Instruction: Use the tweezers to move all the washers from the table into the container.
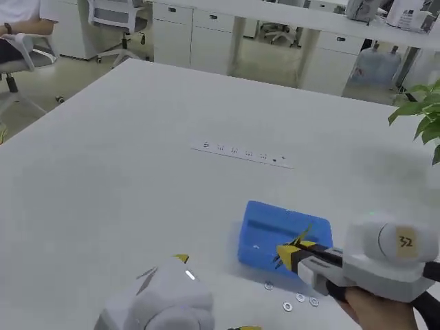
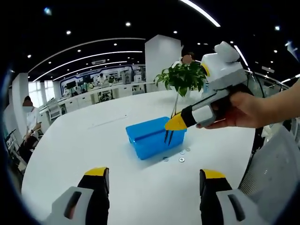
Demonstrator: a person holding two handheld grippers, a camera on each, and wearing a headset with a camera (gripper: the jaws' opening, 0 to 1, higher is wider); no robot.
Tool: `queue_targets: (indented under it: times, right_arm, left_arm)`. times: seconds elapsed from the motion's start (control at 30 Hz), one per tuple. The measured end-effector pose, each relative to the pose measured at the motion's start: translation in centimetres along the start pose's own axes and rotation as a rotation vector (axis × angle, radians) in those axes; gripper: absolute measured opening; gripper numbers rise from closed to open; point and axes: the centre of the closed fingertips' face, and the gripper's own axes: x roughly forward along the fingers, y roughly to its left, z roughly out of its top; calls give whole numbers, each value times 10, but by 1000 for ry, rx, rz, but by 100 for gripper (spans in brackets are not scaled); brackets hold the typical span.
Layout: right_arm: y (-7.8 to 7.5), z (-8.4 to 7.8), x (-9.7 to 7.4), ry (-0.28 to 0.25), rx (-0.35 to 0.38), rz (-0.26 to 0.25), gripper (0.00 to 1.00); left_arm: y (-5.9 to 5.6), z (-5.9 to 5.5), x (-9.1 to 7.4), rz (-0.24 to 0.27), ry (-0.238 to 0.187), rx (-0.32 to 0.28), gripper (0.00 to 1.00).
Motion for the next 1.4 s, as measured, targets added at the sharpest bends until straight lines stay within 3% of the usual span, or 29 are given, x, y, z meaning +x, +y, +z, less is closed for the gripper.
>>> queue_targets:
  times: [0.1, 0.2, 0.43, 0.7, 0.83, 1.0, 1.07, 1.13, 1.3, 1.4]
  right_arm:
    - [-2, -11, 4, 20, 2, -3, 2]
    - [-9, -21, 10, 43, 20, -6, 2]
    - [-18, -27, 21, 53, 54, -12, 2]
    - [-25, -42, 29, 81, 41, -28, 2]
    - [-25, -40, 28, 68, 48, -30, 2]
    - [-21, -40, 28, 68, -3, -36, 2]
    - [-21, -40, 28, 66, -2, -40, 2]
    - [-22, -40, 28, 62, 9, -45, 2]
    - [-19, -40, 28, 64, -15, -50, 2]
    - [-17, -41, 28, 66, -38, -53, 2]
  left_arm:
    - [-3, 6, 0, -17, -7, 23, 72]
    - [-4, 20, 4, -34, -30, 43, 65]
    - [-2, 51, 26, -96, -54, 62, 53]
    - [-7, 65, 39, -169, -52, 90, 46]
    - [-13, 73, 46, -205, -59, 98, 43]
    - [-21, 85, 65, -250, -63, 114, 35]
    - [-25, 83, 73, -275, -59, 97, 29]
    - [-30, 72, 82, -308, -9, 89, 23]
    - [-37, 69, 95, -317, -2, 110, 7]
    - [-41, 64, 98, -346, 3, 156, 5]
